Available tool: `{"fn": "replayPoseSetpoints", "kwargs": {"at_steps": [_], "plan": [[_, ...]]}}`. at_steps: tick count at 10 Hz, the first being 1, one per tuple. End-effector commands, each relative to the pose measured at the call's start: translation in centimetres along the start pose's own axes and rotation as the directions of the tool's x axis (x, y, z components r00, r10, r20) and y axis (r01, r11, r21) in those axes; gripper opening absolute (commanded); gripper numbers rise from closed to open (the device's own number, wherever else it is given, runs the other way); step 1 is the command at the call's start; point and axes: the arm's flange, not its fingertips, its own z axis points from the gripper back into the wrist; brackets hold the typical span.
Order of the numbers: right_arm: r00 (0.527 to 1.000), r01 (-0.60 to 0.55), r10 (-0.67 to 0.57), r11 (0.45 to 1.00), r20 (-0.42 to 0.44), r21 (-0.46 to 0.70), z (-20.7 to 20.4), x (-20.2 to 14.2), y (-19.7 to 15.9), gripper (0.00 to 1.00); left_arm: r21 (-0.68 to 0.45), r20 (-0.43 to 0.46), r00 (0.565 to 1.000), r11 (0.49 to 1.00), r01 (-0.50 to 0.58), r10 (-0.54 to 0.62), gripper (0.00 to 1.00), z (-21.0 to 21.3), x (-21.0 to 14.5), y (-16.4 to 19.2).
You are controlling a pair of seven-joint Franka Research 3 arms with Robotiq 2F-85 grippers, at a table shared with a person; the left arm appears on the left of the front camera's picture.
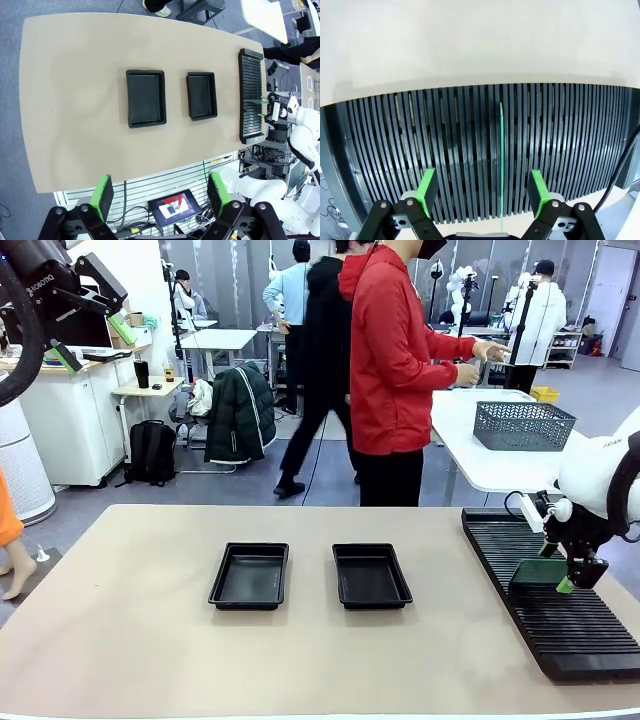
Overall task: Inspect and transfer BCBs to ESD trays.
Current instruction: Pick up the Blank PCB from the PCB Rack and place it in the left ESD tray.
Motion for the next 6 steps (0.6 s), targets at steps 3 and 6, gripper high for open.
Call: {"fn": "replayPoseSetpoints", "kwargs": {"at_steps": [3,6], "plan": [[1.000,-0.012,0.012,0.999,0.005,-0.045,-0.85,0.29,-0.91,0.77,0.002,0.001,1.000,1.000,0.006,-0.006,1.00,0.04,-0.02,0.14],[1.000,-0.021,0.022,0.998,0.013,-0.055,-1.09,0.42,-1.41,0.65,0.002,0.001,1.000,1.000,0.006,-0.006,1.00,0.04,-0.02,0.14]]}}
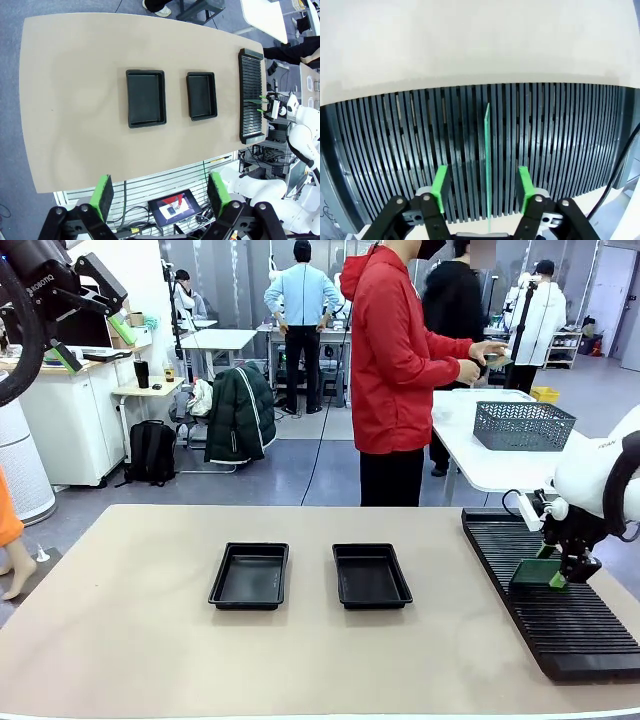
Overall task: Inspect and transfer BCBs to ESD trays.
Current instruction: Pick up the Blank PCB from the PCB Rack and place it in the left ESD tray.
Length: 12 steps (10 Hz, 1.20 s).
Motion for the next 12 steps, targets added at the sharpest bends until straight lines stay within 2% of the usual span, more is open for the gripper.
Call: {"fn": "replayPoseSetpoints", "kwargs": {"at_steps": [1,8,9,10,11,12], "plan": [[1.000,-0.015,0.015,1.000,0.015,-0.027,-0.96,0.09,-0.81,0.59,0.002,0.001,1.000,1.000,0.006,-0.006,1.00,0.04,-0.02,0.14],[1.000,-0.025,0.024,0.999,-0.016,-0.042,-0.91,-0.41,-1.16,0.29,0.002,0.001,1.000,1.000,0.006,-0.006,1.00,0.04,-0.02,0.14],[0.999,-0.027,0.026,0.999,-0.019,-0.040,-0.95,-0.44,-1.23,0.22,0.002,0.001,1.000,1.000,0.006,-0.006,1.00,0.04,-0.02,0.14],[0.999,-0.030,0.029,0.999,-0.026,-0.039,-0.92,-0.43,-1.30,0.20,0.002,0.001,1.000,1.000,0.006,-0.006,1.00,0.04,-0.02,0.14],[0.999,-0.036,0.035,0.999,-0.029,-0.036,-0.82,-0.37,-1.29,0.13,0.002,0.001,1.000,1.000,0.006,-0.006,1.00,0.04,-0.02,0.14],[0.999,-0.037,0.036,0.999,-0.031,-0.039,-0.70,-0.41,-1.30,0.11,0.002,0.001,1.000,1.000,0.006,-0.006,1.00,0.04,-0.02,0.14]]}}
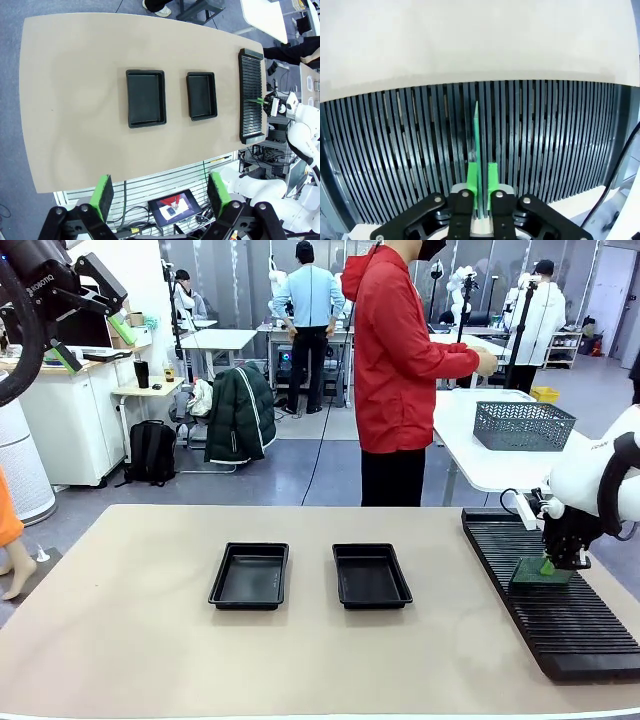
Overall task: Inspect and transfer BCBs to ESD trays.
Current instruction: Pick up the Blank PCB from the PCB Rack and place it in the left ESD tray.
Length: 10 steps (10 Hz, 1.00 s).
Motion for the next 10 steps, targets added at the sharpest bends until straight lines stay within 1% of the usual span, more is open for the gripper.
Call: {"fn": "replayPoseSetpoints", "kwargs": {"at_steps": [1,3,6,10], "plan": [[0.999,-0.032,0.031,0.999,-0.023,-0.018,-0.3,-0.4,-0.4,0.04,0.002,0.001,1.000,1.000,0.006,-0.006,1.00,0.0,0.0,0.1],[0.999,-0.033,0.033,0.999,-0.029,-0.013,-0.1,-0.3,-0.5,0.00,0.002,0.001,1.000,1.000,0.006,-0.006,1.00,0.0,0.0,0.1],[0.999,-0.034,0.034,0.999,-0.024,-0.016,1.2,-0.3,-0.7,0.00,0.002,0.001,1.000,1.000,0.006,-0.006,1.00,0.0,0.0,0.1],[0.998,-0.035,0.037,0.999,-0.051,0.024,6.6,0.5,-2.4,0.00,0.002,0.001,1.000,1.000,0.006,-0.006,1.00,0.0,0.0,0.1]]}}
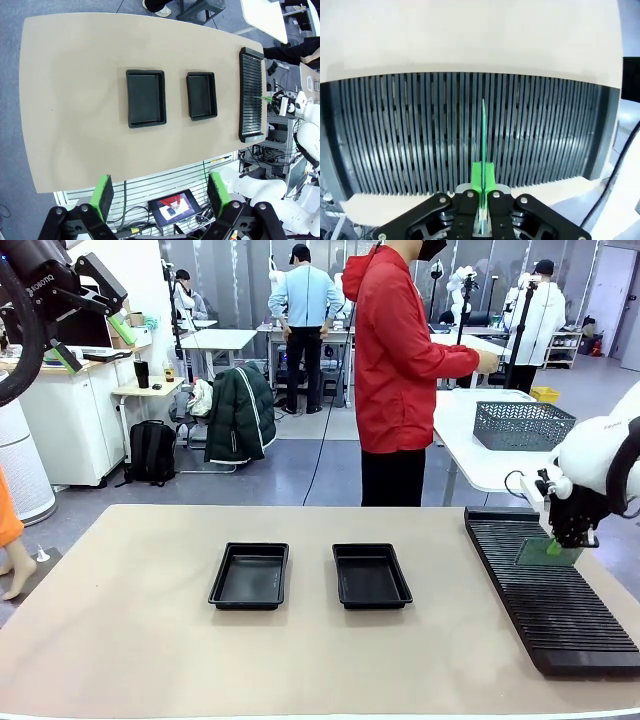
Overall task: Inspect and transfer BCBs to ESD trays.
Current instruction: Pick up the Blank PCB from the PCB Rack and place it in the left ESD tray.
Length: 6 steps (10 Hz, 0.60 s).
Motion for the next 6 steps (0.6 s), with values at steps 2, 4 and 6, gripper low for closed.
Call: {"fn": "replayPoseSetpoints", "kwargs": {"at_steps": [2,4,6], "plan": [[1.000,0.007,-0.006,0.999,-0.023,0.040,5.7,0.3,-2.1,0.00,0.002,0.001,1.000,1.000,0.006,-0.006,1.00,0.0,0.0,0.1],[1.000,0.012,-0.011,0.999,-0.023,0.030,10.9,-0.1,-4.0,0.00,0.002,0.001,1.000,1.000,0.006,-0.006,1.00,0.0,0.0,0.1],[1.000,0.017,-0.016,0.999,-0.026,0.029,16.0,-0.6,-5.5,0.00,0.002,0.001,1.000,1.000,0.006,-0.006,1.00,0.0,0.0,0.1]]}}
